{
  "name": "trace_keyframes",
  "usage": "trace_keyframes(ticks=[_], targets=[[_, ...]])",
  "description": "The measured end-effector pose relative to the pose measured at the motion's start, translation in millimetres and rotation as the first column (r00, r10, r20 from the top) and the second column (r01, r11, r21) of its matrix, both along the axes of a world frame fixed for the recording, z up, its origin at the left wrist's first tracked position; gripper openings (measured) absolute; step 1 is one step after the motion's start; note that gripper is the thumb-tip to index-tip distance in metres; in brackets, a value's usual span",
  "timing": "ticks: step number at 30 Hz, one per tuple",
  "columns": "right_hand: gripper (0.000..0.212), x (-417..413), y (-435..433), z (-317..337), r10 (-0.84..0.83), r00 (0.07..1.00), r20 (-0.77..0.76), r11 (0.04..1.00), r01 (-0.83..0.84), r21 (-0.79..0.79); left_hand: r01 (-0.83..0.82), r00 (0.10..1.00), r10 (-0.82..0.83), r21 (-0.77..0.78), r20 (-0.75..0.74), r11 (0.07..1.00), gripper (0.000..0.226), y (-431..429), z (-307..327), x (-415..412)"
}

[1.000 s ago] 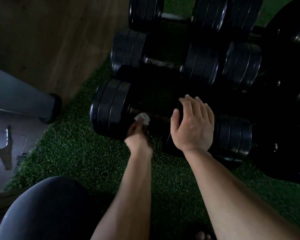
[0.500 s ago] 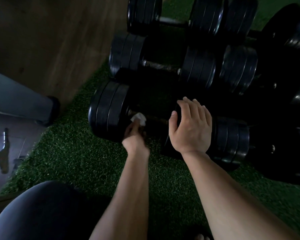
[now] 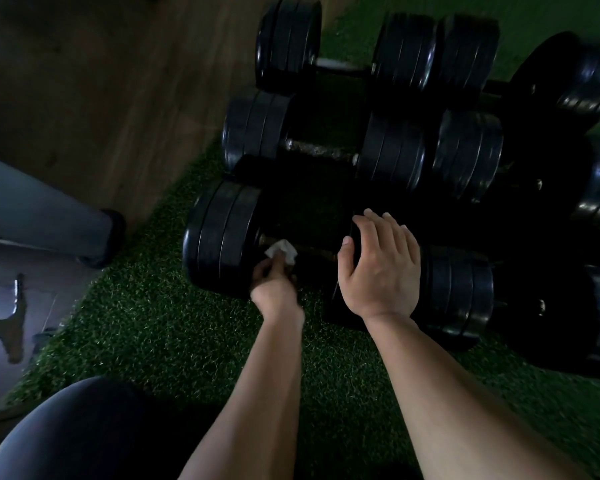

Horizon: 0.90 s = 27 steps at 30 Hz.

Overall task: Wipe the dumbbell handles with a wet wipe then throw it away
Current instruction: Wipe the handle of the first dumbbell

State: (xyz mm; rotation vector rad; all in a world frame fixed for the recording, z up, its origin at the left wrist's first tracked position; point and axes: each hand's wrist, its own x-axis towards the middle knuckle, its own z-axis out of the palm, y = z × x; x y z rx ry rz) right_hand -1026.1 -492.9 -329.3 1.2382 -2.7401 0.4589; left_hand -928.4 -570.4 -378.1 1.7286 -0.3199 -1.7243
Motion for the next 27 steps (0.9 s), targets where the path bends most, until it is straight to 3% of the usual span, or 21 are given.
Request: trace_keyframes(ticks=[1,3,5,7,10,12,14,15,16,20,23,27], targets=[[0.041,0,0,1,-0.002,1.000,0.003,1.000,0.002,-0.001,0.083,0.996,-0.082,-0.035,0.024,0.996,0.002,5,6,-3],[0.041,0,0,2,-0.001,1.000,0.006,1.000,0.001,-0.005,0.340,0.939,-0.326,-0.154,0.107,0.928,0.016,16,9,-2],[0.041,1,1,2,0.002,1.000,0.009,1.000,-0.002,-0.007,0.649,0.742,-0.523,-0.254,0.420,0.717,0.012,13,14,6],[0.041,0,1,2,0.000,1.000,0.018,1.000,0.000,-0.004,0.846,0.480,-0.481,-0.242,0.733,0.475,0.010,-3,27,12],[0.042,-1,1,3,0.005,0.999,0.038,1.000,-0.005,-0.006,0.965,0.224,-0.397,-0.147,0.890,0.215,0.023,-26,33,9],[0.042,-1,1,3,0.008,0.999,0.049,1.000,-0.007,-0.003,0.998,-0.011,-0.377,-0.012,0.926,-0.061,0.023,-35,28,1],[0.042,0,2,4,0.006,0.998,0.066,1.000,-0.006,0.008,0.921,-0.277,-0.295,0.165,0.915,-0.353,0.027,-40,22,-8],[0.042,0,2,4,0.002,0.997,0.077,1.000,-0.002,0.010,0.864,-0.387,-0.250,0.255,0.888,-0.434,0.033,-42,25,-13],[0.043,0,2,4,-0.004,0.996,0.086,1.000,0.003,0.010,0.821,-0.452,-0.210,0.313,0.867,-0.478,0.036,-48,31,-17],[0.044,1,2,4,0.002,0.998,0.067,1.000,-0.002,0.008,0.762,-0.567,-0.177,0.430,0.805,-0.485,0.023,-78,54,-24],[0.044,1,2,3,0.004,0.998,0.062,1.000,-0.005,0.003,0.771,-0.567,-0.230,0.412,0.791,-0.485,0.019,-79,63,-28],[0.043,1,2,2,0.002,0.998,0.063,1.000,-0.001,-0.009,0.716,-0.572,-0.171,0.387,0.802,-0.581,0.020,-65,62,-38]])
